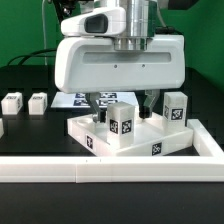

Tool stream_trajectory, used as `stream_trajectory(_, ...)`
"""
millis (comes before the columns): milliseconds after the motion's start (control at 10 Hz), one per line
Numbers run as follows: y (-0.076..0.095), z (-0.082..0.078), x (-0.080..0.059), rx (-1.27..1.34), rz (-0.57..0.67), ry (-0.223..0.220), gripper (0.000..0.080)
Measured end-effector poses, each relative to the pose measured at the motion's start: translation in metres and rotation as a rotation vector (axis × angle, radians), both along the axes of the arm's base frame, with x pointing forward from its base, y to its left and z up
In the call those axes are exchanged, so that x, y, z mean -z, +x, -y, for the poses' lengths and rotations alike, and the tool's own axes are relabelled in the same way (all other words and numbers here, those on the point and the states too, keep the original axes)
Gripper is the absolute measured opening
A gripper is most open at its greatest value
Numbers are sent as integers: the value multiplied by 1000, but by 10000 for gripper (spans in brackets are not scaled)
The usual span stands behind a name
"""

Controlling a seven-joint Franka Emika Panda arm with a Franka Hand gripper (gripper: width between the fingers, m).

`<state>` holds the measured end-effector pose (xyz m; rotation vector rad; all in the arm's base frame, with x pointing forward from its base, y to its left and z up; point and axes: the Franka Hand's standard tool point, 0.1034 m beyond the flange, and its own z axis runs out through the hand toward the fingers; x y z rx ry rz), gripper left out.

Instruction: Assemble square table

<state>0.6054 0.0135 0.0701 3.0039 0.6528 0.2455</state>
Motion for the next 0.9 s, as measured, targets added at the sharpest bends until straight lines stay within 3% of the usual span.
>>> stream_trajectory(200,0,-1,0,13,0,1,649)
stream_trajectory(400,0,0,0,14,0,0,381)
stream_trajectory(500,0,0,0,14,1,1,289)
stream_trajectory(900,0,0,0,193,5,32,290)
